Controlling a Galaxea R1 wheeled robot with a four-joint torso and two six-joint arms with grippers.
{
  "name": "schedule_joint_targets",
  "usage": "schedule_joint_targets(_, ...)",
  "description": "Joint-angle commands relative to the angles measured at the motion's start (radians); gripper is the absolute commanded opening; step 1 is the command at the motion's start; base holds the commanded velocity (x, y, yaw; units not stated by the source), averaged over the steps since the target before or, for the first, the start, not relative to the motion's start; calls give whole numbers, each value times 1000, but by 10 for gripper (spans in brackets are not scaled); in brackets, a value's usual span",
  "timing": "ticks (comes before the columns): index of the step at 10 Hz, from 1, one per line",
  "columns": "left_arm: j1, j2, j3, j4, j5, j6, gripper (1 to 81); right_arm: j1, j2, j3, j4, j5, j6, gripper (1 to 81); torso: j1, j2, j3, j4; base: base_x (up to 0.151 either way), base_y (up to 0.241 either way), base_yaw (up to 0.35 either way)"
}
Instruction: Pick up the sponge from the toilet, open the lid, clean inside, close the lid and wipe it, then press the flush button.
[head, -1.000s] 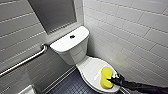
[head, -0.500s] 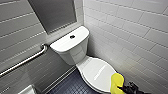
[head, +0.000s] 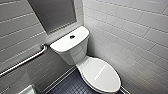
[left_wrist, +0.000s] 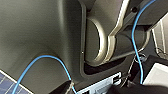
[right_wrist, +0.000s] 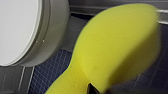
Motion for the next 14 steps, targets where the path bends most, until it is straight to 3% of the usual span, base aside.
schedule_joint_targets(1, 26, -9, 21, 3, 75, 1, 811, -106, -230, 257, -12, 195, -12, 10, 0, 0, 0, 0, 0, 0, 0)
schedule_joint_targets(3, 23, -9, 21, 6, 72, 1, 811, -88, -334, 414, -34, 228, -15, 10, 0, 0, 0, 0, 0, 0, 0)
schedule_joint_targets(5, 21, -8, 23, 6, 70, 1, 811, 4, -383, 505, -38, 205, -15, 10, 0, 0, 0, 0, 0, 0, 0)
schedule_joint_targets(7, 20, -8, 24, 6, 70, 1, 811, 166, -362, 538, -29, 64, -15, 10, 0, 0, 0, 0, 0, 0, 0)
schedule_joint_targets(10, 19, -11, 24, 3, 69, 0, 811, 492, -208, 461, 29, -216, -3, 10, 0, 0, 0, 0, 0, 0, 0)
schedule_joint_targets(14, 19, -11, 24, -6, 67, 0, 811, 629, 104, 188, 49, -333, 5, 10, 0, 0, 0, 0, 0, 0, 0)
